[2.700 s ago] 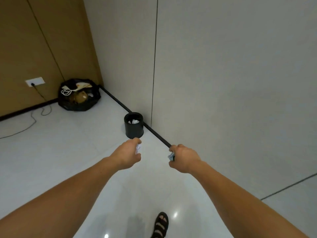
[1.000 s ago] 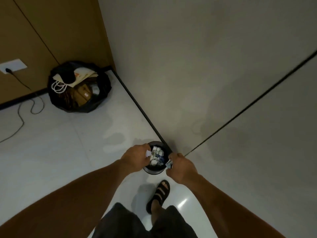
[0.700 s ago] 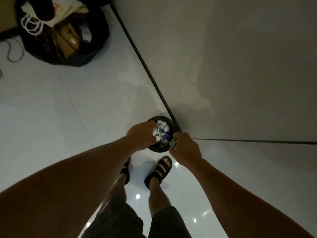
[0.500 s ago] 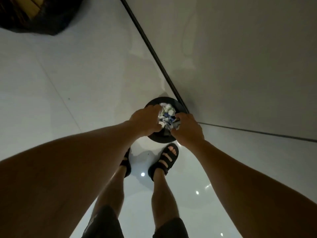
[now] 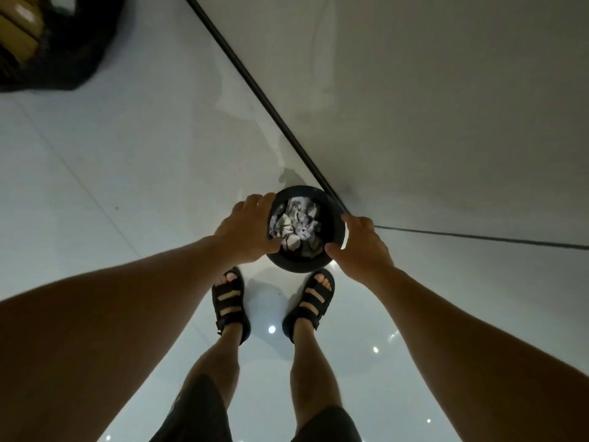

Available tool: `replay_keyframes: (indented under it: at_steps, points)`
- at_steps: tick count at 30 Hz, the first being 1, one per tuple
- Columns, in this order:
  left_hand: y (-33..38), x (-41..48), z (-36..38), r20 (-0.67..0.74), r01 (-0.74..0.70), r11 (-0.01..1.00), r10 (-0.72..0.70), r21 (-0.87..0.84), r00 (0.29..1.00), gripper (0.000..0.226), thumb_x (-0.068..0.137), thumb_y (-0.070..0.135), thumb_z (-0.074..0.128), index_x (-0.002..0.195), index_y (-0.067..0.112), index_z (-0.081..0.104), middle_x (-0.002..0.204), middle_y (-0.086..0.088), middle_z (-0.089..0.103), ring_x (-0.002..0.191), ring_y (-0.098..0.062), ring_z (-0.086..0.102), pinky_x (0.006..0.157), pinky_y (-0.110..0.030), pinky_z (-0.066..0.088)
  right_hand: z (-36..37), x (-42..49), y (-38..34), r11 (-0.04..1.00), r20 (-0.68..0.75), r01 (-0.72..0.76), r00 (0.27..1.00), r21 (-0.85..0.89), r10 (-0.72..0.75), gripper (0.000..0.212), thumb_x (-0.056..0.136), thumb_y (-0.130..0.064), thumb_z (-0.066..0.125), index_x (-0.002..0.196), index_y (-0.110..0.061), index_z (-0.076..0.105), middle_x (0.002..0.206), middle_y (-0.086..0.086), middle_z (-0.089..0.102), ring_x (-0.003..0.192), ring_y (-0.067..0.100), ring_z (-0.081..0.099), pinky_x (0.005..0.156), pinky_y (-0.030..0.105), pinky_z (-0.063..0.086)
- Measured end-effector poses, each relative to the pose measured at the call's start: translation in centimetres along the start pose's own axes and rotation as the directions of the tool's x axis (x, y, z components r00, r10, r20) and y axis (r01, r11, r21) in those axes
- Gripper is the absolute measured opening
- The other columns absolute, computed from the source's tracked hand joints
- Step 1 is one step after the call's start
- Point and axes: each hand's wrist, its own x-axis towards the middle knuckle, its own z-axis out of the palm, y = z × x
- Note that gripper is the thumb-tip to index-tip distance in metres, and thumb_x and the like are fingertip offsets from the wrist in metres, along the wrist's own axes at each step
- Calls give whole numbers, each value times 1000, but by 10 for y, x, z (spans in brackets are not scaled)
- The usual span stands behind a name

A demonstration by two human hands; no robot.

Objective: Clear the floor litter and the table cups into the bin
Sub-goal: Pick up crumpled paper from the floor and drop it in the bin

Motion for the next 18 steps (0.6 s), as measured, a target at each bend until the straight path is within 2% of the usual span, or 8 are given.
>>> replay_keyframes:
  at_steps: [2, 6, 13, 18]
  points:
    - [18, -11, -31, -17, -59, 998, 59, 13, 998, 92, 80, 40, 72, 150, 19, 15, 151, -9, 25, 136, -32, 28, 104, -46, 36, -25, -18, -17, 1000, -49, 30, 998, 9, -30, 70, 88, -42, 63, 147, -26, 29, 145, 6, 34, 124, 32, 49, 95, 43, 49]
    - [61, -41, -87, -34, -147, 986, 150, 81, 988, 87, 82, 43, 67, 149, 20, 17, 151, -8, 25, 138, -31, 25, 106, -46, 34, -73, -65, -50, 999, -124, 48, 991, 8, -47, 71, 88, -45, 61, 147, -27, 27, 146, 4, 33, 127, 29, 44, 96, 43, 46]
    - [135, -118, -156, 58, -288, 907, 284, 306, 957, 84, 84, 47, 62, 149, 20, 17, 154, -6, 21, 141, -29, 17, 109, -52, 31, -131, -180, -75, 993, -280, -45, 957, 111, 75, 75, 88, -51, 60, 150, -27, 24, 149, 6, 32, 130, 30, 41, 100, 43, 43]
    - [188, -179, -193, 121, -383, 854, 364, 352, 924, 84, 84, 45, 62, 150, 17, 18, 149, -13, 29, 136, -34, 26, 109, -45, 32, -149, -276, -53, 979, -355, -118, 919, 165, 170, 75, 88, -51, 58, 150, -26, 24, 149, 7, 33, 130, 31, 40, 101, 44, 42]
